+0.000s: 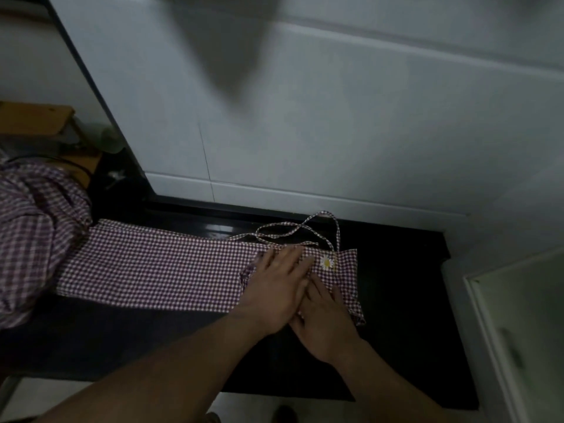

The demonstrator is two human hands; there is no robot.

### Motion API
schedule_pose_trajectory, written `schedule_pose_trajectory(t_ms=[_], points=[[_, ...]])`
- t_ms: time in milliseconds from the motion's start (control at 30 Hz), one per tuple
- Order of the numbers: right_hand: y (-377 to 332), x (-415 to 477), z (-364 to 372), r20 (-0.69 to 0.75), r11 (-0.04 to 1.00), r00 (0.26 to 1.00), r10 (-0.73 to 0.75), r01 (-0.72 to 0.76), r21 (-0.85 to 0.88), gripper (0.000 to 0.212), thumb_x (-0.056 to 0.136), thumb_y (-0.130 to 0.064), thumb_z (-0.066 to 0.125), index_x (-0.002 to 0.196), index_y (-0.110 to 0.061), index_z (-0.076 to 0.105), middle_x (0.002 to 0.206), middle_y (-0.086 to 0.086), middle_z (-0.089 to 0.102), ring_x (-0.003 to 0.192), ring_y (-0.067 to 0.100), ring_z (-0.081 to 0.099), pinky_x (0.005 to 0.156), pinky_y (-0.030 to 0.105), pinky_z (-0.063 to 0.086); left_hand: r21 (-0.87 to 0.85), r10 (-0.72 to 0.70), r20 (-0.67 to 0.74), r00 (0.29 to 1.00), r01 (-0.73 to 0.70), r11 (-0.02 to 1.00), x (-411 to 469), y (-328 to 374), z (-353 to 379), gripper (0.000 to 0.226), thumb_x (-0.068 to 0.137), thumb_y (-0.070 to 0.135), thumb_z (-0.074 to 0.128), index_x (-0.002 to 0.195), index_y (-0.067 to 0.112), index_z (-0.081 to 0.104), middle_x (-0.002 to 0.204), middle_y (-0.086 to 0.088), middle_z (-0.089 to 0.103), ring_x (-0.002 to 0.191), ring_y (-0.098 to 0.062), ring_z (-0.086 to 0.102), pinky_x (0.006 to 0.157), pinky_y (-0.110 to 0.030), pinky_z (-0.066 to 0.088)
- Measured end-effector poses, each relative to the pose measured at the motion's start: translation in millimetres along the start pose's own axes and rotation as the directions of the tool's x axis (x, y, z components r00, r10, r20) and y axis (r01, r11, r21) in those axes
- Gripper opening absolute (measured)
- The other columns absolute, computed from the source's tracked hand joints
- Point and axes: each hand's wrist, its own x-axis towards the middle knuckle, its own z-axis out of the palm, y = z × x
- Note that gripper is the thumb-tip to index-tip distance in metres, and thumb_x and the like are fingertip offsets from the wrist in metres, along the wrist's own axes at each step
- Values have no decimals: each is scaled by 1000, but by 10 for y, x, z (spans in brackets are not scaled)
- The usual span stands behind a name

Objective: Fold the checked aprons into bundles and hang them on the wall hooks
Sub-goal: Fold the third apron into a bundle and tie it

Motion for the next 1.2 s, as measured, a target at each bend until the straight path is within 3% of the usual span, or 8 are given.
schedule_pose_trajectory(t_ms=[167, 333, 433, 767, 867, 967, 1067, 1200], points=[[319, -36, -227, -465, 920, 810, 357, -219, 323, 24, 95, -34, 61, 112, -18, 65, 113, 5, 67, 103, 23, 64, 90, 44, 54, 135, -78, 204, 976, 51, 990, -229, -386, 311, 62, 108, 51, 14, 166, 31, 6, 174, -3, 3, 159, -21, -5, 128, -49, -8], [644, 85, -380, 257, 253, 692, 675, -544, 800, 49, 90, -25, 74, 132, -6, 58, 125, 15, 66, 106, 33, 66, 97, 47, 56, 118, -79, 200, 977, 56, 991, -213, -314, 225, 60, 110, 50, 17, 166, 32, 2, 174, -3, -6, 159, -21, -12, 128, -49, -11], [654, 41, -558, 151, 358, 736, 660, -485, 798, 3, 94, -16, 66, 95, -14, 64, 105, 13, 71, 90, 27, 67, 91, 44, 58, 156, -8, -7, 1000, 9, 988, -254, -318, 127, 59, 106, 51, 36, 161, 32, 29, 170, -7, 20, 158, -28, 15, 128, -57, 5], [-170, 68, -1291, -219, 776, 806, 550, -396, 491, 34, 94, -44, 62, 101, -11, 57, 107, 17, 70, 101, 38, 67, 77, 36, 44, -266, -269, -234, 934, 204, 942, -342, -274, -241, 25, 93, 36, 49, 109, 25, 65, 108, 4, 60, 101, -16, 56, 93, -46, 49], [-835, 163, -1423, -272, 868, 880, 390, -252, 429, 31, 98, -44, 54, 114, -17, 61, 113, 10, 71, 104, 35, 67, 82, 36, 47, -876, -555, 179, 812, 388, 287, -289, -329, -665, 64, 98, 68, 41, 95, 11, 71, 87, -6, 72, 81, -18, 64, 87, -44, 56], [-1392, 303, -1255, -45, 903, 993, 107, -78, 422, 34, 103, -46, 44, 97, -20, 64, 101, 2, 69, 92, 24, 64, 86, 37, 51, -808, -357, 589, 725, 520, -277, -349, -670, -932, 78, 96, 77, 43, 117, 8, 76, 109, -12, 78, 99, -29, 74, 98, -45, 57], [-1534, 383, -851, 7, 912, 1000, 14, -16, 410, 36, 105, -37, 41, 92, -16, 68, 100, 4, 70, 92, 22, 63, 86, 36, 49, -758, -593, 479, 647, 646, 93, -493, -1013, -812, 34, 95, 39, 69, 101, 6, 75, 102, -17, 78, 92, -32, 75, 86, -39, 61], [-1116, 322, -478, -259, 802, 850, 458, -270, 532, 22, 97, -35, 55, 84, -17, 59, 91, 2, 64, 79, 16, 62, 78, 44, 58, -526, -649, 367, 666, 725, 445, -620, -1210, -547, 22, 98, 28, 67, 94, 6, 72, 92, -5, 73, 85, -23, 68, 66, -23, 43]])
